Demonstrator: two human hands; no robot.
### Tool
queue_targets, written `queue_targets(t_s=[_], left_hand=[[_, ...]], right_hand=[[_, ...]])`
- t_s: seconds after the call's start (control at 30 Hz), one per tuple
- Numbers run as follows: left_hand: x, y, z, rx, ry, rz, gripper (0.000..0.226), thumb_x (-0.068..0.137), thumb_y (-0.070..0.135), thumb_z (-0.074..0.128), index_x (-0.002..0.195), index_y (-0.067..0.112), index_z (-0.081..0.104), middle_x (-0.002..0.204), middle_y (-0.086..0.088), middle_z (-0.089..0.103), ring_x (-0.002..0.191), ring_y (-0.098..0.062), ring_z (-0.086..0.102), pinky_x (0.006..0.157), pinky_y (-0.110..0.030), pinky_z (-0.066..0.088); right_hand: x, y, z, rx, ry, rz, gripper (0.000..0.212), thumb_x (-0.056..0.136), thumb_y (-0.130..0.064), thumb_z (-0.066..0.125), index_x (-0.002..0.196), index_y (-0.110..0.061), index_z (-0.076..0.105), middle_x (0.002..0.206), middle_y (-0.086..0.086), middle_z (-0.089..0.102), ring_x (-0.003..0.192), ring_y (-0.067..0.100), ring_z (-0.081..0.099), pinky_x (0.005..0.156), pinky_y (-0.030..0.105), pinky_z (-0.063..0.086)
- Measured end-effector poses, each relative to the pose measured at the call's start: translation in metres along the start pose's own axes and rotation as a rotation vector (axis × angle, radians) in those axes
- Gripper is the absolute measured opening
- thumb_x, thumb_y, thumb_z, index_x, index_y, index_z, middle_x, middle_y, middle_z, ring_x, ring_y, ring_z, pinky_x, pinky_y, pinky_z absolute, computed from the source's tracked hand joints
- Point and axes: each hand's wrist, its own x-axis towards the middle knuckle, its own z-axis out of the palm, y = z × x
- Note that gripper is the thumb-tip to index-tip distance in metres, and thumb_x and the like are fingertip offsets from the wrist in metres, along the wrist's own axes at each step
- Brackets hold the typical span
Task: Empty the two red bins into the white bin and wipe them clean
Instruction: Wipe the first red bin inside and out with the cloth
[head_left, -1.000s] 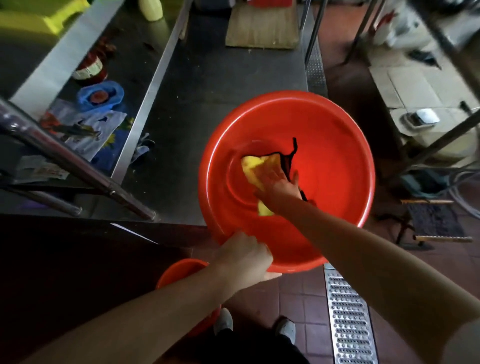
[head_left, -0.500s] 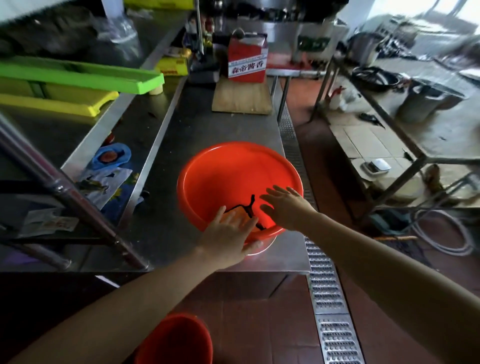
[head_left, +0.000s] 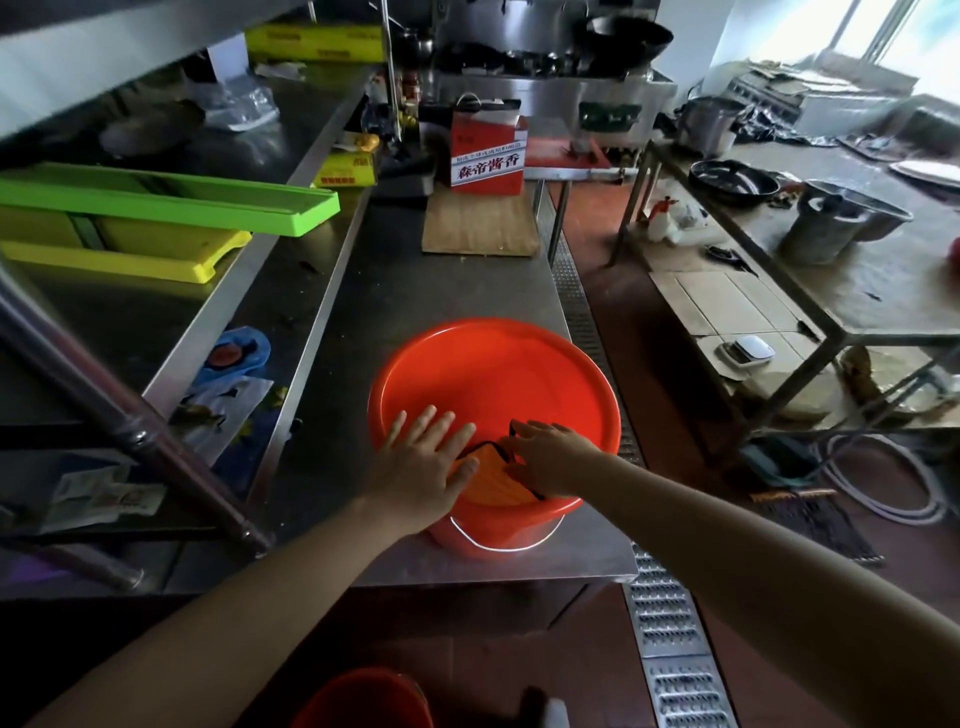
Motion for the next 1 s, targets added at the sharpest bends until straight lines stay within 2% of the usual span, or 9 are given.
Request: queue_targets(t_s=[0.13,0.23,0.3,0.43,0.57,0.67,0.77,0.9,1.0], left_hand=[[0.003,-0.011,0.003,0.015,-0.012,0.073,0.07,0.094,0.07,0.003,0.153,0.037,0.023,0.162,0.002,0.023,0.151,-0.02,0.004,0.12,-0.053,-0.001],[-0.011,-0.011,0.016,0.071,0.057,0.255,0.076,0.09,0.079,0.022,0.151,0.034,0.032,0.158,0.001,0.032,0.151,-0.021,0.012,0.118,-0.058,0.007],[-0.018,-0.01,0.021,0.094,0.065,0.372,0.081,0.086,0.082,0.033,0.146,0.03,0.041,0.155,-0.001,0.038,0.149,-0.023,0.019,0.115,-0.062,0.013],[-0.019,0.005,0.028,0.042,0.174,0.462,0.058,0.092,0.069,0.047,0.126,0.025,0.062,0.144,0.001,0.053,0.145,-0.022,0.03,0.109,-0.068,0.02],[-0.02,0.037,0.04,-0.006,0.246,0.417,0.051,0.092,0.065,0.051,0.113,0.022,0.067,0.142,0.001,0.055,0.145,-0.023,0.03,0.108,-0.071,0.018],[-0.014,0.047,0.038,-0.001,0.237,0.36,0.06,0.09,0.069,0.049,0.127,0.024,0.062,0.146,-0.002,0.051,0.146,-0.024,0.029,0.109,-0.07,0.019],[-0.01,0.042,0.026,-0.028,0.167,0.277,0.07,0.092,0.068,0.043,0.146,0.024,0.045,0.154,-0.005,0.04,0.148,-0.025,0.022,0.112,-0.065,0.019],[0.004,0.017,0.005,-0.012,0.132,0.128,0.06,0.097,0.054,0.041,0.147,0.022,0.044,0.158,-0.007,0.032,0.149,-0.025,0.018,0.113,-0.06,0.021],[0.021,-0.004,-0.005,0.053,0.044,-0.041,0.057,0.097,0.051,0.039,0.148,0.023,0.043,0.16,-0.011,0.027,0.15,-0.028,0.014,0.114,-0.059,0.02]], right_hand=[[0.02,-0.01,-0.005,0.02,-0.065,-0.06,0.055,0.103,-0.053,0.038,0.153,-0.03,0.036,0.158,0.005,0.035,0.145,0.027,0.034,0.115,0.047,0.034],[0.02,-0.006,0.0,0.031,-0.047,-0.141,0.057,0.103,-0.053,0.037,0.154,-0.028,0.032,0.156,0.003,0.038,0.143,0.026,0.037,0.113,0.045,0.036],[0.015,0.0,0.006,-0.016,-0.082,-0.174,0.059,0.104,-0.052,0.036,0.156,-0.026,0.026,0.159,0.006,0.031,0.146,0.028,0.032,0.115,0.047,0.033],[0.008,0.016,0.019,-0.08,-0.161,-0.22,0.063,0.104,-0.051,0.035,0.159,-0.023,0.02,0.165,0.011,0.014,0.151,0.031,0.018,0.118,0.049,0.028],[0.005,0.035,0.025,-0.118,-0.125,-0.281,0.066,0.103,-0.054,0.035,0.159,-0.023,0.019,0.166,0.01,0.014,0.151,0.031,0.015,0.119,0.047,0.026],[0.011,0.043,0.024,-0.139,-0.169,-0.319,0.067,0.103,-0.055,0.035,0.16,-0.023,0.016,0.166,0.009,0.012,0.153,0.03,0.009,0.12,0.048,0.024],[0.027,0.039,0.021,-0.14,-0.209,-0.309,0.07,0.102,-0.056,0.036,0.16,-0.023,0.013,0.165,0.015,0.009,0.152,0.032,0.011,0.12,0.048,0.022],[0.058,0.02,0.019,-0.187,-0.24,-0.338,0.071,0.103,-0.045,0.044,0.16,-0.017,0.011,0.162,0.017,0.015,0.149,0.036,0.018,0.117,0.048,0.023],[0.088,0.002,0.03,-0.152,-0.309,-0.247,0.077,0.101,-0.042,0.051,0.16,-0.02,0.007,0.165,0.013,0.01,0.15,0.034,0.014,0.118,0.053,0.024]])
